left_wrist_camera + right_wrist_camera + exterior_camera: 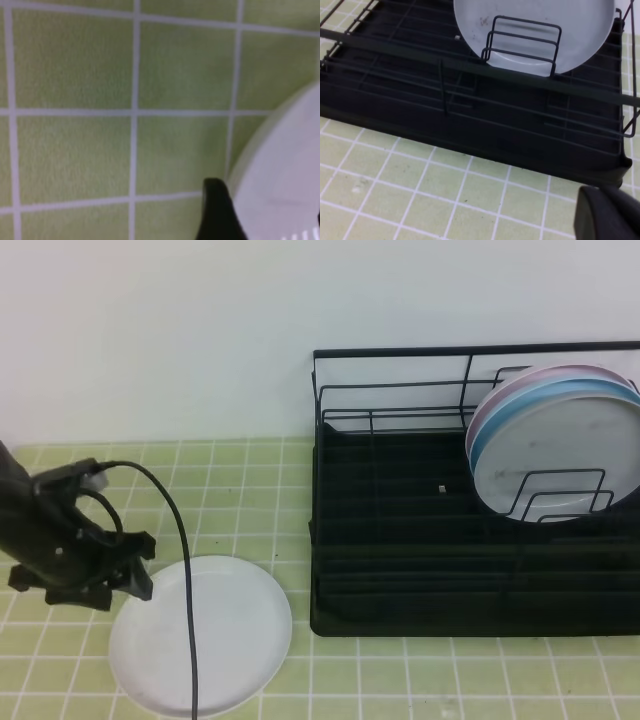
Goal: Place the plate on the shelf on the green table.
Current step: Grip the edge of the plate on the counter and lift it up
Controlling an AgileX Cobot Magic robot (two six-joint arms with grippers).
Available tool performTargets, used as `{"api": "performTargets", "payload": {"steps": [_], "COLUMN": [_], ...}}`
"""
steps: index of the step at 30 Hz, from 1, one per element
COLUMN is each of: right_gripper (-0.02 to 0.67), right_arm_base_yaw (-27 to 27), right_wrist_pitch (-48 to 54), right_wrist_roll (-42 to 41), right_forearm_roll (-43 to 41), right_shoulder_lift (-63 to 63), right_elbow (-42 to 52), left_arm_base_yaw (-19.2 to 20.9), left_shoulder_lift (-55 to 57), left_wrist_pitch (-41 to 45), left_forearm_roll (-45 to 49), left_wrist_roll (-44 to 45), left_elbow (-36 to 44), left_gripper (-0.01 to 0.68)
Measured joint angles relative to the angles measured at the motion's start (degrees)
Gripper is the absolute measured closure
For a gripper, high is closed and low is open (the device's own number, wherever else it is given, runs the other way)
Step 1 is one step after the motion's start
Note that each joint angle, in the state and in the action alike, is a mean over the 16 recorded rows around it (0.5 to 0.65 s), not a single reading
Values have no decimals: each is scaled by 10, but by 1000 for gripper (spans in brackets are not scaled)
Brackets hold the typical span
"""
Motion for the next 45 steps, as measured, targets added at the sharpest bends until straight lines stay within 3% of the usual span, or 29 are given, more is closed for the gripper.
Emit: {"api": "performTargets", "payload": {"steps": [11, 28, 40, 45], "right_gripper": [652, 652, 652, 652], "right_arm_base_yaw": [0, 0, 0, 0], "right_wrist_pitch": [-2, -2, -5, -11], "right_wrist_roll": [-2, -2, -2, -4], "right_forearm_roll": [0, 2, 7, 50], "right_shoulder_lift": [0, 0, 0, 0], "right_elbow": [0, 0, 0, -1], "left_arm_base_yaw": [0, 0, 0, 0], "left_shoulder_lift": [63, 76, 43, 4], "left_wrist_pitch": [-1, 16, 72, 82], "left_forearm_roll": [-5, 2, 22, 28], "left_wrist_roll": [26, 54, 54, 54], "left_elbow": [-9, -28, -97, -123], "left_gripper": [351, 643, 668, 668]}}
